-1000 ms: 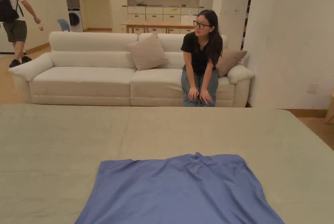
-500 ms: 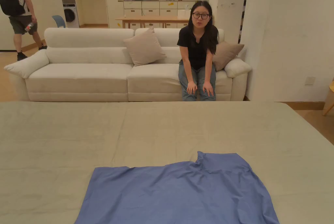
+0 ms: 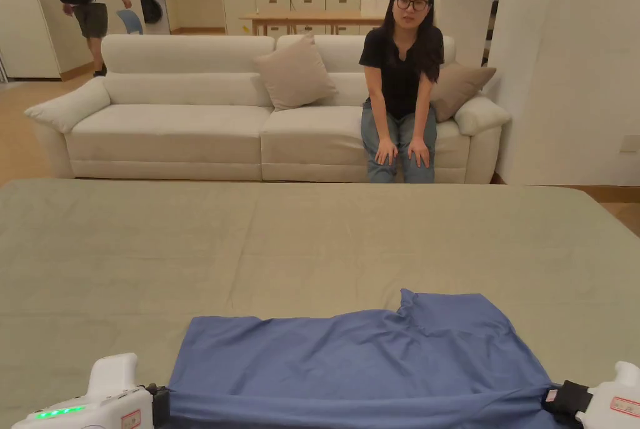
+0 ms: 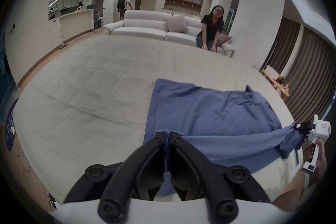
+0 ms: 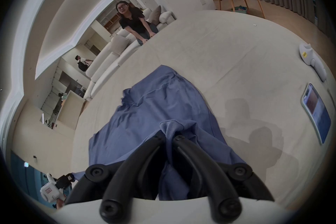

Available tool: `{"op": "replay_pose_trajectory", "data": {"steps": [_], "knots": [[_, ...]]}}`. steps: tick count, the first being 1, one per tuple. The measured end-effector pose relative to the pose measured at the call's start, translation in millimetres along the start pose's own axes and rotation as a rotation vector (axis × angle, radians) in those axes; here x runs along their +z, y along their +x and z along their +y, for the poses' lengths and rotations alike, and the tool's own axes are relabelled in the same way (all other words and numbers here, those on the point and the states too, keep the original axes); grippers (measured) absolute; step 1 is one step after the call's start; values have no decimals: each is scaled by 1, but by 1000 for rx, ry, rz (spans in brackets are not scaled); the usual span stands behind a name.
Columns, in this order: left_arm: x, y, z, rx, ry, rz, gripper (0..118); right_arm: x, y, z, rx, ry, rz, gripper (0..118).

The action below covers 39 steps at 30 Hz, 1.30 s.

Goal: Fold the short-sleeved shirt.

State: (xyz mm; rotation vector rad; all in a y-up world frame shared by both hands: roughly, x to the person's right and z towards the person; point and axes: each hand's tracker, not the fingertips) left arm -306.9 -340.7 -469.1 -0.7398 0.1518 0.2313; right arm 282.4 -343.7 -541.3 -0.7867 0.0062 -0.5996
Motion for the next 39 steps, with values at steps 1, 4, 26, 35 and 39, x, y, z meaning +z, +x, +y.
{"op": "replay_pose_trajectory", "data": {"steps": [1,4,26,35,39], "knots": [[-11,2,-1,-2,-5,10,3,-12,1,2,-9,-6,-9,7],[-33,5,-7,12,-31,56,3,-40,-1,5,-18,-20,-31,7],[216,-4,-43,-180,559,-13,112,207,-51,-67,580,542,68,118],[253,5,-119,-246,522,6,0,278,-27,-156,561,654,17,0],[208,1,-116,-237,401,-7,0,270,-18,-148,548,613,-21,0]]}}
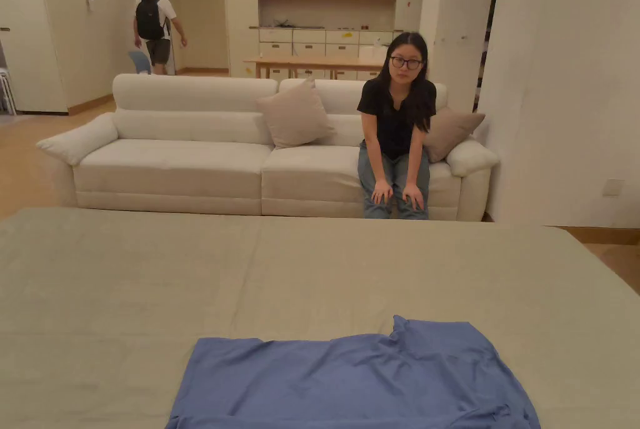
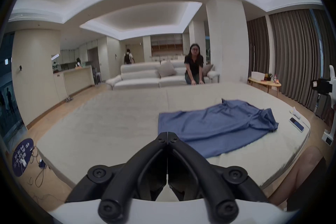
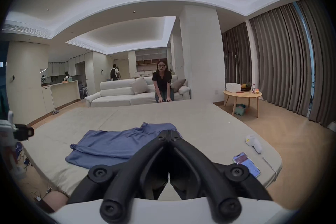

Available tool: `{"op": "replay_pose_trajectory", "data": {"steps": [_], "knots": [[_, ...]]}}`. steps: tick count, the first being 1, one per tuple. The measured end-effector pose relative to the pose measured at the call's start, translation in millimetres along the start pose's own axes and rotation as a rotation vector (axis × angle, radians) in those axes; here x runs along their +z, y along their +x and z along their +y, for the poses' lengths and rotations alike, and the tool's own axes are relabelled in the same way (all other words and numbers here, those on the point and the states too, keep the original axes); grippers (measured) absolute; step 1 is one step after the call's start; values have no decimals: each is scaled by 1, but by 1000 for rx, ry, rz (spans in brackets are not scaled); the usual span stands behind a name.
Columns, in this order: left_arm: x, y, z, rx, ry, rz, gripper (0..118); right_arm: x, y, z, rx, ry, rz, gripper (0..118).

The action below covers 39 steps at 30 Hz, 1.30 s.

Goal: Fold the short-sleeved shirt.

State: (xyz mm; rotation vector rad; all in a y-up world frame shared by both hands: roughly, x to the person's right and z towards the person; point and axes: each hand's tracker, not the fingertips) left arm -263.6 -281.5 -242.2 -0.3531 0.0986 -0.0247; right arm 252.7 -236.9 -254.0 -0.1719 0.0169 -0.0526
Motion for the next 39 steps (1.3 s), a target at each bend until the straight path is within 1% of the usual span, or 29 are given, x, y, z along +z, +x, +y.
{"op": "replay_pose_trajectory", "data": {"steps": [1,2,3,5,6,7,8,10,13,17,18,19,20,22,23,25,27,29,30,32,33,34,35,36,37,38,39], "knots": [[-17,-3,-5,31,-28,-5,0,-2,3,3,-6,-9,-9,0],[-34,-5,-8,54,-81,-12,2,1,4,2,-12,-7,-14,0],[-53,-8,-12,81,-156,-19,25,0,7,3,-19,-3,-13,0],[-94,-16,-26,115,-288,-10,94,-5,9,8,-20,-5,-20,0],[-112,-17,-30,119,-356,9,109,-3,10,4,-20,-3,-21,0],[-128,-19,-37,119,-396,-2,109,-6,12,5,-23,-10,-19,0],[-136,-21,-41,107,-353,5,109,-9,12,6,-24,-17,-20,0],[-162,-23,-46,94,-380,21,109,-10,11,3,-24,-25,-27,0],[-196,-32,-59,160,-451,17,109,-17,10,2,-30,-41,-26,0],[-218,-28,-78,154,-574,44,107,-23,8,-2,-27,-58,-29,0],[-220,-27,-81,156,-575,53,99,-23,8,-5,-27,-60,-34,0],[-217,-26,-83,170,-560,69,74,-25,9,-5,-30,-67,-41,0],[-211,-23,-85,193,-549,49,49,-28,10,-5,-39,-75,-46,0],[-203,-14,-82,192,-486,11,17,-31,12,-7,-54,-85,-49,0],[-201,-9,-82,158,-480,-46,7,-33,13,-8,-59,-92,-49,0],[-199,-1,-80,88,-517,-27,4,-38,12,-10,-60,-107,-44,0],[-194,-5,-77,142,-490,-28,4,-43,13,-13,-58,-129,-36,0],[-185,-10,-67,201,-434,-12,4,-54,11,-16,-39,-160,-11,0],[-181,-13,-63,198,-411,-8,4,-59,10,-18,-27,-174,-5,0],[-178,-19,-53,190,-399,-34,4,-86,10,-24,3,-281,46,0],[-176,-19,-50,182,-393,-37,4,-102,12,-29,8,-339,70,7],[-174,-19,-46,166,-392,-50,4,-121,14,-37,12,-402,67,24],[-173,-18,-42,148,-392,-52,4,-142,15,-46,27,-477,38,44],[-174,-14,-38,137,-390,-51,4,-159,17,-55,32,-537,31,83],[-174,-13,-36,131,-392,-53,4,-178,22,-67,36,-558,36,110],[-174,-12,-35,130,-391,-52,4,-196,29,-80,18,-604,27,118],[-174,-12,-34,134,-391,-53,4,-210,34,-90,16,-638,15,113]]}}
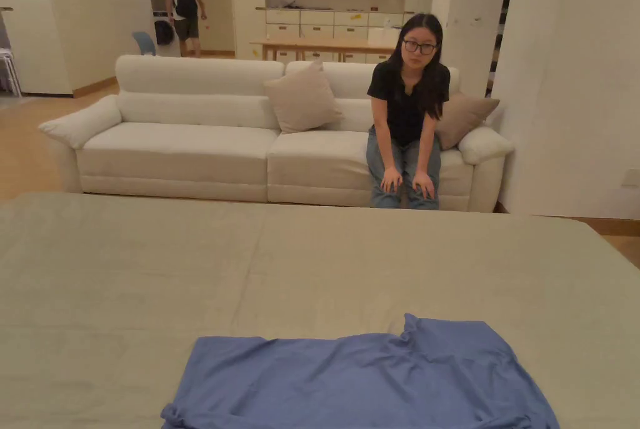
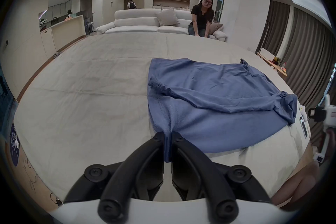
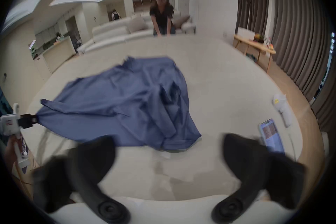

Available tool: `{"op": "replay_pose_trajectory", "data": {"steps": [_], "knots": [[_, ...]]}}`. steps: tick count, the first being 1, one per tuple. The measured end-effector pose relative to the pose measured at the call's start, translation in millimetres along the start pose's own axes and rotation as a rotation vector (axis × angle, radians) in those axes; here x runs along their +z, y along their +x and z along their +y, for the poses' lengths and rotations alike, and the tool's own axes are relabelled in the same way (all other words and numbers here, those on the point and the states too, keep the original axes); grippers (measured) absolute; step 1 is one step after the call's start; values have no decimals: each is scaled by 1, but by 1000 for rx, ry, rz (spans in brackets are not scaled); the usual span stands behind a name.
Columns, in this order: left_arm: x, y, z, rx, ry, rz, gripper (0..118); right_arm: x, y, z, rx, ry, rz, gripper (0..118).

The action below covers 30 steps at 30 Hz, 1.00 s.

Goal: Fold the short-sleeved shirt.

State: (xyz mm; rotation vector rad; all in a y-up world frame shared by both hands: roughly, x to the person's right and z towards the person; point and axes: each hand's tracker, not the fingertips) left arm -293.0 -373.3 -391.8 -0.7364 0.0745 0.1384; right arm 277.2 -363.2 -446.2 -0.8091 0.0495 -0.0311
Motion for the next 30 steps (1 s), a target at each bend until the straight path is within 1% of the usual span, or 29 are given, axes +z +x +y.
{"op": "replay_pose_trajectory", "data": {"steps": [1,3,5,6,7,10,11,12,13,14,15,16,17,18,20,21,22,24,25,27,30], "knots": [[-2,1,1,8,-5,-5,4,-9,5,-1,5,35,-6,112],[-2,1,1,12,-9,-3,4,-29,13,0,-1,-38,-73,112],[-6,0,0,7,-14,-1,4,-46,22,-1,-27,-88,-93,112],[-7,-1,0,5,-17,0,4,-52,25,-2,-48,-85,-73,112],[-8,-2,-1,2,-21,2,4,-69,36,-5,-83,-106,-37,112],[-9,-4,-1,9,-32,1,4,-93,44,-11,-158,-208,24,112],[-9,-5,-2,20,-37,-2,4,-84,32,-10,-161,-221,17,110],[-9,-6,-2,33,-40,-5,4,-78,25,-9,-114,-184,-36,108],[-10,-7,-3,42,-41,-7,4,-73,19,-8,-64,-160,-59,102],[-9,-7,-3,48,-38,-8,4,-67,13,-8,-38,-135,-68,88],[-9,-7,-4,49,-35,-7,4,-70,20,-11,-37,-116,-32,55],[-8,-6,-5,50,-33,-6,4,-66,21,-10,-47,-86,18,14],[-8,-5,-5,51,-33,-5,4,-64,20,-10,-64,-80,15,8],[-7,-5,-5,52,-33,-5,4,-63,20,-9,-71,-84,-8,8],[-5,-3,-5,50,-27,-2,4,-62,22,-10,-137,-85,64,8],[-1,-2,-3,52,-25,-3,4,-58,24,-10,-138,-74,41,8],[2,-2,-3,54,-21,-6,4,-52,27,-11,-160,-43,31,8],[9,-2,-3,58,-7,-12,4,-25,27,-11,-217,16,51,8],[13,-3,-3,51,-3,-20,4,-15,29,-13,-227,39,41,8],[23,-1,-6,9,6,-15,4,7,34,-16,-236,36,66,8],[46,-2,-17,-7,14,-20,4,42,37,-29,-236,31,73,8]]}}
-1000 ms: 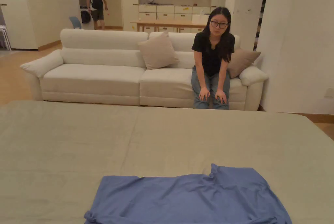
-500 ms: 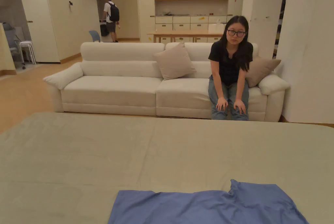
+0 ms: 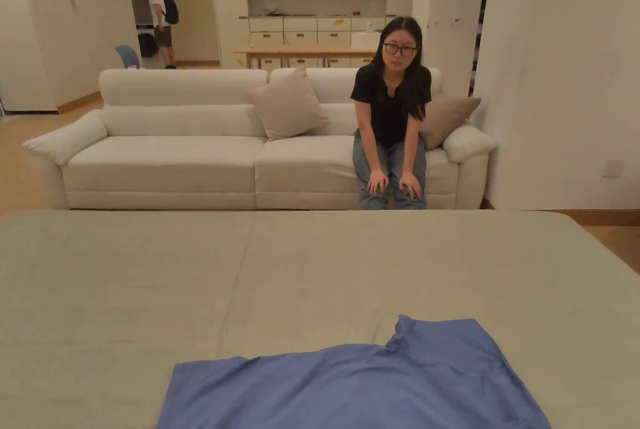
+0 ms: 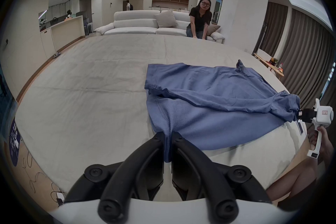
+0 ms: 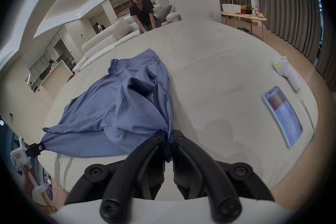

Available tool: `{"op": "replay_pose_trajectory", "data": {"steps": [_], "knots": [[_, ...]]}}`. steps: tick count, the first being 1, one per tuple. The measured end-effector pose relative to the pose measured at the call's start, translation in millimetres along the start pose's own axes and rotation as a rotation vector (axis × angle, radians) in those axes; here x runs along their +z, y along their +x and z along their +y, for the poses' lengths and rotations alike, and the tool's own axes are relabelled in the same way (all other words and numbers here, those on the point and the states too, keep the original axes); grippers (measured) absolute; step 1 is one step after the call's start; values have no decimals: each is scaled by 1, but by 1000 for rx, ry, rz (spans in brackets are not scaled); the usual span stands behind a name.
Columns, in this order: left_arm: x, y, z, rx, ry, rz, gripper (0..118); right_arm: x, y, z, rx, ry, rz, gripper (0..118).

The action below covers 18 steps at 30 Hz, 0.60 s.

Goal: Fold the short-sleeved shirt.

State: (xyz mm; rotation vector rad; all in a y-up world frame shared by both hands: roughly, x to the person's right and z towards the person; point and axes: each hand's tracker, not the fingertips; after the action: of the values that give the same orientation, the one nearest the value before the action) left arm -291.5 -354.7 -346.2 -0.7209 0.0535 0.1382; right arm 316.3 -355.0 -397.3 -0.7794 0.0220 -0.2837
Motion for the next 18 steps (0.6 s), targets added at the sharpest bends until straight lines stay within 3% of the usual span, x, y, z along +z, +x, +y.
{"op": "replay_pose_trajectory", "data": {"steps": [6,10,11,12,13,14,15,16,17,18], "knots": [[55,-6,-41,-63,-19,12,4,53,21,-50,-64,-39,-15,8],[56,-20,-76,8,-46,15,5,44,29,-88,-57,-99,-50,8],[52,-20,-79,10,-56,17,7,39,29,-93,-50,-101,-66,8],[51,-18,-80,16,-59,32,17,38,29,-96,-47,-91,-70,13],[54,-17,-79,17,-30,55,38,37,30,-95,-48,-71,-82,32],[59,-19,-77,54,35,33,69,42,27,-91,-55,-21,-153,67],[63,-24,-74,104,76,-2,110,48,26,-86,-60,25,-166,116],[72,-29,-68,191,129,-55,115,60,26,-78,-86,97,-106,116],[87,-38,-59,253,224,-99,112,89,24,-67,-111,247,-58,112],[98,-40,-48,284,252,-108,113,104,18,-54,-113,276,-6,113]]}}
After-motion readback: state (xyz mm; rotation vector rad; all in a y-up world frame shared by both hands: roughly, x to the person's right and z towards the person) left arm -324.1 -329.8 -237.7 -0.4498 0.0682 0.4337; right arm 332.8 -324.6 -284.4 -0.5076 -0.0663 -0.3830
